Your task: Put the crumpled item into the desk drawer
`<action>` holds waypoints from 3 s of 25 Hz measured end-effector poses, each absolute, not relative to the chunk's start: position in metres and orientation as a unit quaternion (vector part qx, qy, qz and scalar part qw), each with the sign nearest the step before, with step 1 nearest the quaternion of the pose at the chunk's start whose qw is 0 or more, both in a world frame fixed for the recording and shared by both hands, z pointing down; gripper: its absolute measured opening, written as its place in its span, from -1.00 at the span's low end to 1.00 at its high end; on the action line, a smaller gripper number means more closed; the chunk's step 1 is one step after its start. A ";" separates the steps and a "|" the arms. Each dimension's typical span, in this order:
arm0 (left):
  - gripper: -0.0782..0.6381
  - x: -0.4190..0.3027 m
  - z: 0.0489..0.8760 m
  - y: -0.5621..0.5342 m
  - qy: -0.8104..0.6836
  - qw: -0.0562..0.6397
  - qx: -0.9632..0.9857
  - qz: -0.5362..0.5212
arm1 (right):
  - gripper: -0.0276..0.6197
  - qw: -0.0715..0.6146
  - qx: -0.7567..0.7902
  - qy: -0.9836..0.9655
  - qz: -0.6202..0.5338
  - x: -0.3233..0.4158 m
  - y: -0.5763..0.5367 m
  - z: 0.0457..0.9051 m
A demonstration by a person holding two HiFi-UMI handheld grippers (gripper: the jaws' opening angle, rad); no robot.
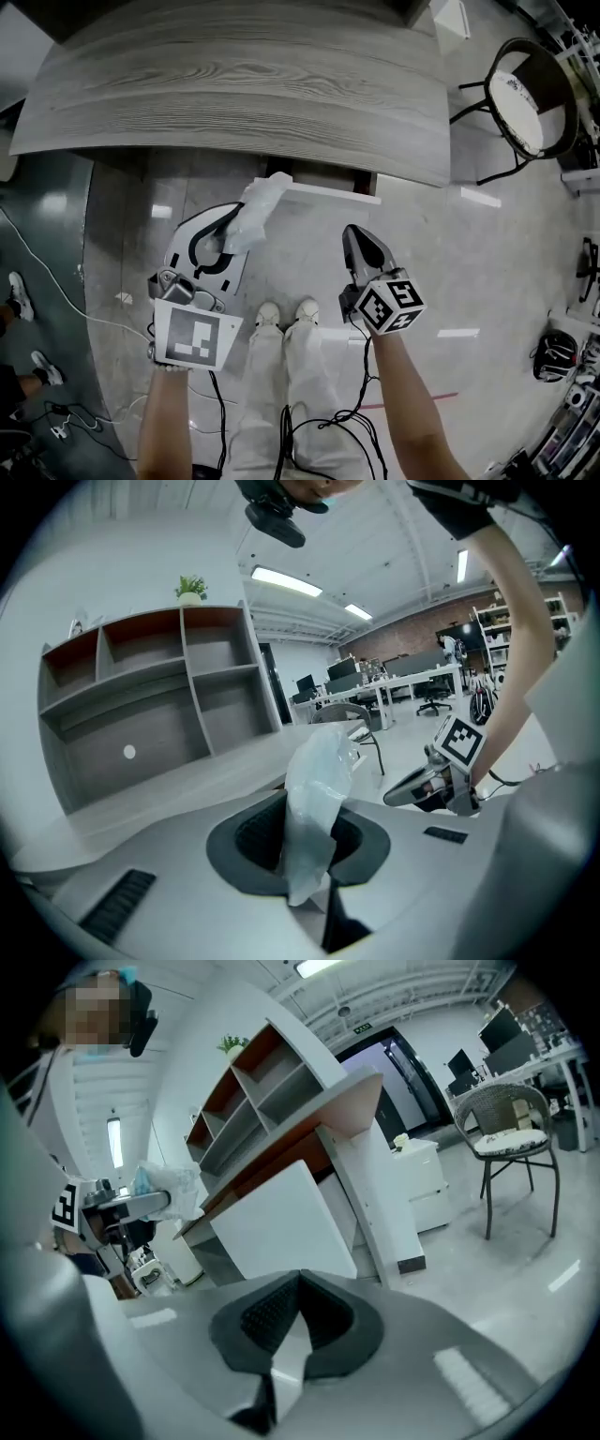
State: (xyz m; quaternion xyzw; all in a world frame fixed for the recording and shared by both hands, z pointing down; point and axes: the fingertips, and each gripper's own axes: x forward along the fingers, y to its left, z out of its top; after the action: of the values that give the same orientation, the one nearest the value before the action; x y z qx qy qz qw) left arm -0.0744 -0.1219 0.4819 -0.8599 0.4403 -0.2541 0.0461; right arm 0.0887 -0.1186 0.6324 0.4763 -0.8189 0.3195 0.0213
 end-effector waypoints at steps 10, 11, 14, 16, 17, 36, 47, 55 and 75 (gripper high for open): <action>-0.64 -0.042 0.481 -0.138 0.390 0.090 -0.852 -0.337 | -0.89 0.044 0.484 -0.846 0.219 0.112 -0.116 0.534; -0.64 -0.038 0.484 -0.140 0.381 0.095 -0.850 -0.350 | -0.89 0.042 0.486 -0.847 0.213 0.115 -0.116 0.527; -0.64 -0.031 0.494 -0.147 0.359 0.109 -0.838 -0.396 | -0.89 0.039 0.489 -0.847 0.204 0.123 -0.115 0.512; -0.64 -0.027 0.500 -0.153 0.347 0.119 -0.827 -0.425 | -0.89 0.033 0.489 -0.846 0.211 0.128 -0.114 0.508; -0.64 -0.025 0.502 -0.155 0.342 0.123 -0.823 -0.436 | -0.89 0.028 0.490 -0.844 0.216 0.131 -0.113 0.507; -0.62 -0.001 0.533 -0.176 0.278 0.099 -0.809 -0.508 | -0.89 0.027 0.491 -0.838 0.235 0.146 -0.107 0.515; -0.39 -0.009 0.533 -0.171 0.282 0.084 -0.816 -0.498 | -0.89 0.032 0.484 -0.841 0.239 0.133 -0.105 0.519; -0.48 -0.017 0.494 -0.155 0.339 0.032 -0.844 -0.415 | -0.89 0.045 0.487 -0.847 0.206 0.125 -0.106 0.483; -0.76 -0.038 0.261 -0.099 0.440 0.012 -0.882 -0.168 | -0.89 0.045 0.515 -0.854 0.061 0.120 -0.066 0.288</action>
State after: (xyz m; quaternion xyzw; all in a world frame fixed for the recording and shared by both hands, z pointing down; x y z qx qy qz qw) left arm -0.0385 -0.0995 0.2610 -0.8821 0.4398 -0.1679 0.0125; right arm 0.1204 -0.0656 0.2881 0.5148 -0.8539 0.0609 0.0448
